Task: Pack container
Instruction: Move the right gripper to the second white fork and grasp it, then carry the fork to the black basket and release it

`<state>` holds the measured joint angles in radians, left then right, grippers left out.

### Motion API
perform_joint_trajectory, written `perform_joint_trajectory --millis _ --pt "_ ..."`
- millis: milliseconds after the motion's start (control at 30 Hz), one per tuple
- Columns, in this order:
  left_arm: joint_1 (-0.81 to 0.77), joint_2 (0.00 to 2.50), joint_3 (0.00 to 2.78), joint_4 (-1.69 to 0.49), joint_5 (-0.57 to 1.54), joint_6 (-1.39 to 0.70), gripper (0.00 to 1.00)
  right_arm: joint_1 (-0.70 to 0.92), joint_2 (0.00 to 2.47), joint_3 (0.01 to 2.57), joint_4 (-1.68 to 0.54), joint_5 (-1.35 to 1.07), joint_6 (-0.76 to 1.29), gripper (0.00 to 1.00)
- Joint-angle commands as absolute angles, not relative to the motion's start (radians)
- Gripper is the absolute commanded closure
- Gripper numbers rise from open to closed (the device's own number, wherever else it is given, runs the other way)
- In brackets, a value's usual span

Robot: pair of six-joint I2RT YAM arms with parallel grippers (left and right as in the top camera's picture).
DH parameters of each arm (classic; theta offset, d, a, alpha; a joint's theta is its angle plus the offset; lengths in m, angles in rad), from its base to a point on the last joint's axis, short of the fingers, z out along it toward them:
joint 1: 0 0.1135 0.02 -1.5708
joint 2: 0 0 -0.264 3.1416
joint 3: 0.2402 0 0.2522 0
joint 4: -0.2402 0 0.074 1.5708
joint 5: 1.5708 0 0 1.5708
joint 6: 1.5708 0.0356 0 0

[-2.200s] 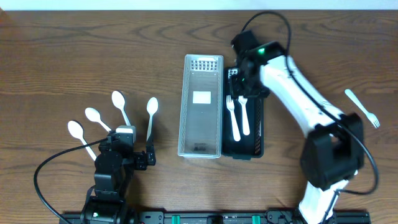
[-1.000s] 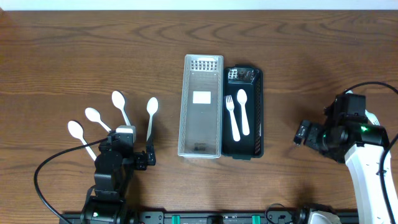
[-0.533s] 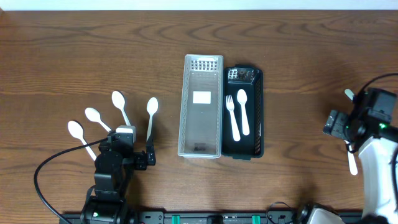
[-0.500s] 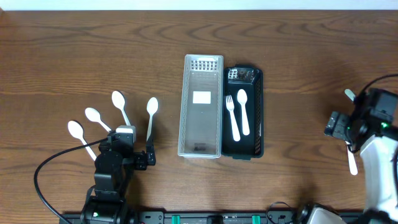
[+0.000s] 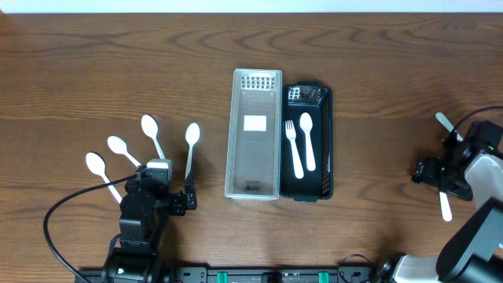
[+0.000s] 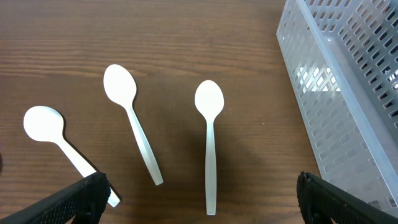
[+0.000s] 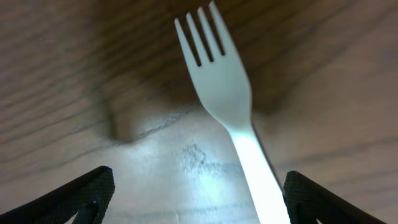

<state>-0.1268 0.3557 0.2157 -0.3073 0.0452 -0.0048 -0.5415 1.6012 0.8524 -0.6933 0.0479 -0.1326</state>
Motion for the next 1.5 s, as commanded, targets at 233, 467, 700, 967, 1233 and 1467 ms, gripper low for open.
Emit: perform_joint_trajectory --millis 233,467,700,967,1233,1467 --pt "-0.128 0.356 0.234 -0.307 0.03 -0.021 0.02 -0.551 1.731 0.856 -0.635 0.036 -0.155 0.11" --pt "-0.128 0.356 0.234 -0.307 0.03 -0.021 0.02 -0.551 1.747 0.856 -0.635 0.013 -0.155 0.16" --pt "-0.128 0.356 0.234 -0.307 0.03 -0.021 0.02 -0.551 1.747 0.856 -0.654 0.014 -0.154 0.3" --pt "-0.128 0.356 0.234 -0.307 0.03 -0.021 0.02 -0.551 1.747 0.856 -0.684 0.023 -0.155 0.41" --pt "-0.128 0.356 0.234 -0.307 0.03 -0.021 0.02 -0.551 1.747 0.856 -0.688 0.022 -0.152 0.73" --pt "-0.128 0.356 0.234 -0.307 0.03 -0.021 0.02 -0.55 1.747 0.856 -0.685 0.022 -0.142 0.75"
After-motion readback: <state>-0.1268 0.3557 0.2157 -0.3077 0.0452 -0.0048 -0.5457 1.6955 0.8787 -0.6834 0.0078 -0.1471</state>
